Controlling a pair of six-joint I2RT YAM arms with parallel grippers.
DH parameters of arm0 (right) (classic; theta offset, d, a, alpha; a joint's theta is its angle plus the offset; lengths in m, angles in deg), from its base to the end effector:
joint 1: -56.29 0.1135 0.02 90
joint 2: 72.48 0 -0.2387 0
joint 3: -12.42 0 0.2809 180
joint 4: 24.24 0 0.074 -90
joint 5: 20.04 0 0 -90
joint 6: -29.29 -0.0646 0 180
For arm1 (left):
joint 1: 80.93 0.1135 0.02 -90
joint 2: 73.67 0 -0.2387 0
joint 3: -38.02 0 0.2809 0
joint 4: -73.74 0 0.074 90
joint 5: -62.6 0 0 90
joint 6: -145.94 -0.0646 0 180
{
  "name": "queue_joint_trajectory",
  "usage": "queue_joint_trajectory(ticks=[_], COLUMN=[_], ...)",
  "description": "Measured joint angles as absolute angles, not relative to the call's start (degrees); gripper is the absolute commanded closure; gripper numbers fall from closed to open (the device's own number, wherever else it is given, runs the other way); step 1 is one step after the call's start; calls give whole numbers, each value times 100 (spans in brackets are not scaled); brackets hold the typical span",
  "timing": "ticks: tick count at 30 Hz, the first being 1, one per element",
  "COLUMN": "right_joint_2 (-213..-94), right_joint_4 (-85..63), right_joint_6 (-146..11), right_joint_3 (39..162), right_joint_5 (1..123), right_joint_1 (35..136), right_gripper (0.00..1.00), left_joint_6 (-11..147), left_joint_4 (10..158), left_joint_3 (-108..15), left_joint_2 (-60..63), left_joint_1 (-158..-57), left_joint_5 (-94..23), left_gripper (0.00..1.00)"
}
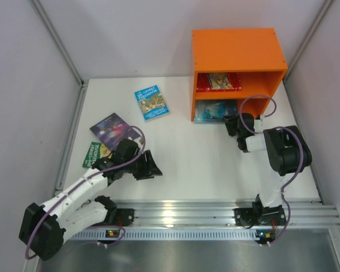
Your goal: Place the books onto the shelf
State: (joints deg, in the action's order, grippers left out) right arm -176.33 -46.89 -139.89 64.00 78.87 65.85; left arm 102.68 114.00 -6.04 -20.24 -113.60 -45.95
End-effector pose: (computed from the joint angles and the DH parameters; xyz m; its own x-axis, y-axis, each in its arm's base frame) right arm 0.3654 0.0514 0.0550 -0.1222 0.9634 -0.2384 0.4728 0.2677 0.8395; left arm 0.1931 -0.1482 0.1564 -0.9385 -0.2183 -0.2674 0.0025 0.7702 -0.6378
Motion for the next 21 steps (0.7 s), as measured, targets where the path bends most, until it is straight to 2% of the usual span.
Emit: queue_joint_trajectory(ticks=[4, 9, 12, 13, 16, 18, 21], right_joint_2=[-17729, -17821, -17882, -17909, -17939, -17939, -17898], right_joint_4=[-4818, -4995, -5087, -5095, -5085, -5069, -4977], right_joint_6=[-13683, -13530, -13534, -13534, -13523, -13530, -13536], right_joint_3=[6470, 6503, 6511, 6544, 6603, 6603, 6603], right_joint_5=[7644, 7456, 7380, 7347, 7297, 7174, 6984], right_joint_1=[6485, 6437, 6415, 6400, 6389, 6393, 6404], right_gripper=[76, 76, 67, 60, 51, 47, 46], left_joint_6=[10257, 10249, 10249, 10249, 10249, 10251, 10251], left_joint_4=[11391, 11374, 11347, 11347, 11347, 11347, 11345], left_joint_3=[-604, -604, -604, -604, -604, -604, -604], left_joint_2=[-1926, -1825, -1803, -1801, -1803, -1806, -1806], left_joint_1=[-11360, -11360, -11360, -11360, -11360, -11360, -11360], left_joint_5=[-4595, -4597, -4599, -4599, -4597, -4597, -4597], left_gripper=[47, 48, 48, 48, 48, 48, 48])
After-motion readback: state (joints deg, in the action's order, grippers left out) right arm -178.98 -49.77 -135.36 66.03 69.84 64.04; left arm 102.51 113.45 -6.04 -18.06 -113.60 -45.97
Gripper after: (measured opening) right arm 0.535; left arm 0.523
